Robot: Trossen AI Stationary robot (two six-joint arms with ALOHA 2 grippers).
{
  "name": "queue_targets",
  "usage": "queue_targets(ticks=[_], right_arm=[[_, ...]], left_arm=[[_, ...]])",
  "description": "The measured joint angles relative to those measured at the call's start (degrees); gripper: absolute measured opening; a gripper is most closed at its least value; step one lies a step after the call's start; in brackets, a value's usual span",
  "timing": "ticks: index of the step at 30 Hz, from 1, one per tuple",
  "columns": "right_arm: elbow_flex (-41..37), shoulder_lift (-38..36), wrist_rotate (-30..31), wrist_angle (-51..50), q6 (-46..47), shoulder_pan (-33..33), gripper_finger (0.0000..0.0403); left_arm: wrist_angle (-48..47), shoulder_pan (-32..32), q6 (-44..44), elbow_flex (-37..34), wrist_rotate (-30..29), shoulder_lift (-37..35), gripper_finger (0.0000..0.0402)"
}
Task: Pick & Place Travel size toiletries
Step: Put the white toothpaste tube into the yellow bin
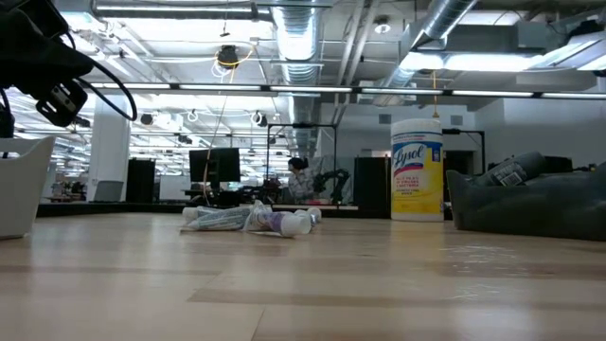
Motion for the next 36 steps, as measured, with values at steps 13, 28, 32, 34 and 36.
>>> queue_targets(ticks=[13,28,32,34,36], right_arm=[[0.0,8.88,-1.33,2.7,0.59,-0.04,0.0012],[0.0,10.13,-0.79,2.53,1.57,-0.09,0.0016],[0.0,10.13,-0.76,2.45,1.83,-0.09,0.0016],[0.0,10.13,-0.76,2.47,1.9,-0.09,0.0016],[0.0,10.13,-0.31,2.47,1.91,-0.09,0.0017]], left_arm=[[0.56,0.0,-0.55,-0.04,0.0,0.0,0.0001],[1.26,0.0,-0.58,-0.04,0.02,0.02,0.0001],[1.57,0.01,-0.58,-0.04,0.02,0.02,0.0001],[1.79,0.0,-0.58,-0.04,0.02,0.02,0.0001],[1.97,0.01,-0.58,-0.04,0.02,0.02,0.0001]])
